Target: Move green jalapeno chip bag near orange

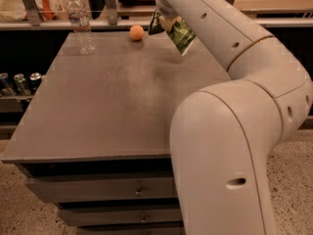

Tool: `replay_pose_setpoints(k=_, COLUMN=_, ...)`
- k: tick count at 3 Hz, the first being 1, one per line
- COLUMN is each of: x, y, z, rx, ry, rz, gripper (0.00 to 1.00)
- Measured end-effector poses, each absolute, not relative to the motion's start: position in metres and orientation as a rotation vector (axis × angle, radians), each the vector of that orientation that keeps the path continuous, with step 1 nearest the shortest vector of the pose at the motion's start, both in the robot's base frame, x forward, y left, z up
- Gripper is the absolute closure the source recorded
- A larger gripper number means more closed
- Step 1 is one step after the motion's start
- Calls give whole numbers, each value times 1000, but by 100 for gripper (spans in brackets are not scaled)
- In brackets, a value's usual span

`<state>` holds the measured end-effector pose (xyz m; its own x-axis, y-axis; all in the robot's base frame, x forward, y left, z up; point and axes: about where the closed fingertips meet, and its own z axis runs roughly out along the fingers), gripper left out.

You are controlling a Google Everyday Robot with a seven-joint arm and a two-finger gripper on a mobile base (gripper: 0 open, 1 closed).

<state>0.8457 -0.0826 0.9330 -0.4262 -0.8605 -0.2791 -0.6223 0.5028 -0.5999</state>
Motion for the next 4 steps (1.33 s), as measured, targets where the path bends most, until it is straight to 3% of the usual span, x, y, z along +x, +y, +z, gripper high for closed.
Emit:
replay_pose_setpoints(k=1, x=854, y=-77, z=923, rx=-1182, ry=2221, rz=-539, gripper=82)
replay_pose_setpoints(k=4, x=866, y=-72, z=898, rx=-1152, ry=2290, rz=-501, gripper=12)
